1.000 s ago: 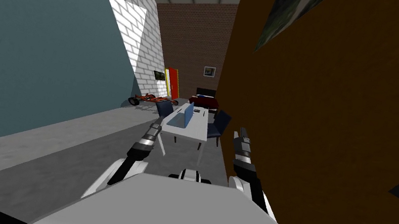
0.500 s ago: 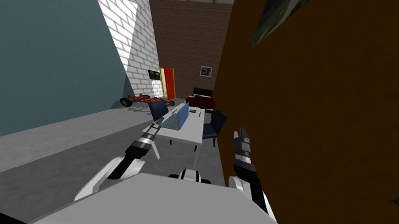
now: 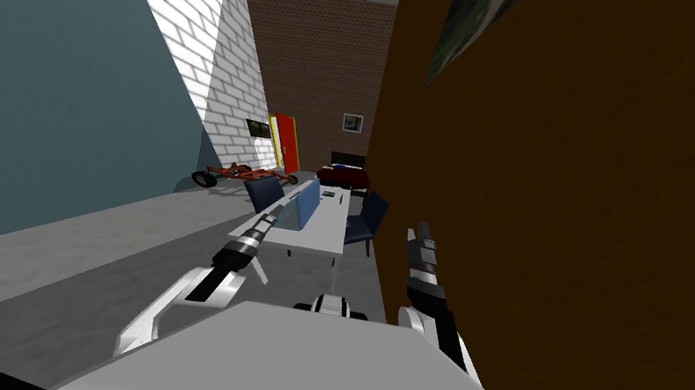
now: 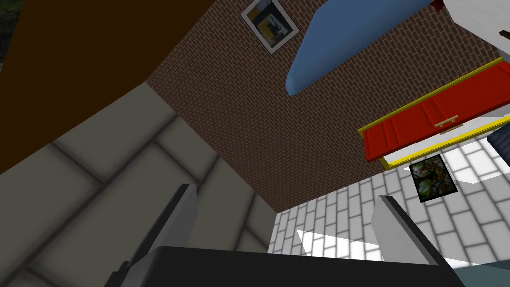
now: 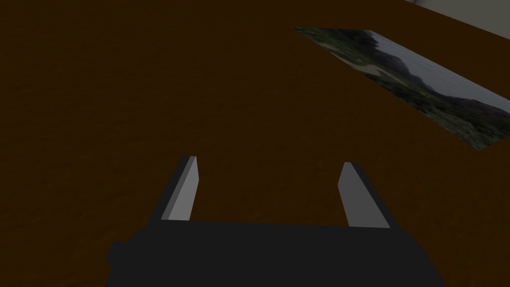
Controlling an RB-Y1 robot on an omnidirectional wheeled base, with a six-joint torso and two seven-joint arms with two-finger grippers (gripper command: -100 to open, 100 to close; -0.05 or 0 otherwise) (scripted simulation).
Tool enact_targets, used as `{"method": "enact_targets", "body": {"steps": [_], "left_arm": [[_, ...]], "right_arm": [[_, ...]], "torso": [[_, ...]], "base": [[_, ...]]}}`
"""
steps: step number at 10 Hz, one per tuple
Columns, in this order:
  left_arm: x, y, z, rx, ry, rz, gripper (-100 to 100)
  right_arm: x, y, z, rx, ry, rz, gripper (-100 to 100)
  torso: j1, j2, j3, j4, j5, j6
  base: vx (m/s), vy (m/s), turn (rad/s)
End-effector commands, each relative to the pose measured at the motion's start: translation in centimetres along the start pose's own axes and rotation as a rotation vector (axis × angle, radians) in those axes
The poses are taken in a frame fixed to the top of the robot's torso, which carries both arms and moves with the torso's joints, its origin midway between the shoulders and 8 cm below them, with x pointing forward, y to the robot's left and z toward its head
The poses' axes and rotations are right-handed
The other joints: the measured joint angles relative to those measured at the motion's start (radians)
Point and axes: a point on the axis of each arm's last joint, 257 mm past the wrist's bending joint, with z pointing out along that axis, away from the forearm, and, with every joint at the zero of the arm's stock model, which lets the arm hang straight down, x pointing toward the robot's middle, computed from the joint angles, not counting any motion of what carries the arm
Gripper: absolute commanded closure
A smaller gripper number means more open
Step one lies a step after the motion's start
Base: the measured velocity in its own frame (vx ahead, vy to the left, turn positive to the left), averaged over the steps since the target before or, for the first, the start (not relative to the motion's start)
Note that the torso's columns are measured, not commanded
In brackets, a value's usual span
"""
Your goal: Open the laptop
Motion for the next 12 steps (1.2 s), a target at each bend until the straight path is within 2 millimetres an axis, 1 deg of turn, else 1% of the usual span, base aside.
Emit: {"method": "enact_targets", "body": {"steps": [1, 3, 8, 9, 10, 11, 12], "left_arm": [[-0.6, 2.1, 0.2, -0.059, 0.013, 0.078, -100], [-1.4, 3.5, 0.3, -0.097, 0.018, 0.131, -100], [-3.5, 6.6, 0.6, -0.186, 0.024, 0.253, -100], [-4.2, 7.4, 0.6, -0.209, 0.024, 0.286, -100], [-4.5, 7.8, 0.6, -0.220, 0.024, 0.301, -100], [-4.2, 7.4, 0.7, -0.208, 0.024, 0.288, -100], [-4.8, 7.0, 0.7, -0.216, 0.020, 0.293, -100]], "right_arm": [[0.0, 0.0, 0.0, 0.000, 0.000, 0.000, 0], [0.0, 0.0, 0.0, 0.000, 0.000, 0.000, 0], [0.0, 0.0, 0.0, 0.000, 0.000, 0.000, 0], [0.0, 0.0, 0.0, 0.000, 0.000, 0.000, 0], [0.0, 0.0, 0.0, 0.000, 0.000, 0.000, 0], [0.0, 0.0, 0.0, 0.000, 0.000, 0.000, 0], [0.0, 0.0, 0.0, 0.000, 0.000, 0.000, 0]], "torso": [[-0.001, 0.000, 0.000, 0.000, 0.000, 0.000], [0.002, 0.001, 0.001, 0.000, 0.000, 0.000], [0.001, 0.001, 0.000, 0.000, 0.000, 0.000], [0.001, 0.002, 0.001, 0.000, 0.000, 0.000], [0.000, 0.002, 0.001, 0.001, 0.000, 0.000], [0.001, 0.001, 0.001, 0.000, 0.000, 0.000], [0.003, 0.003, 0.002, 0.001, 0.001, -0.001]], "base": [[0.087, -0.066, -0.067], [0.082, -0.049, -0.081], [0.080, -0.055, -0.070], [0.065, -0.061, -0.089], [0.069, -0.044, -0.077], [0.032, -0.015, -0.012], [0.093, 0.012, -0.033]]}}
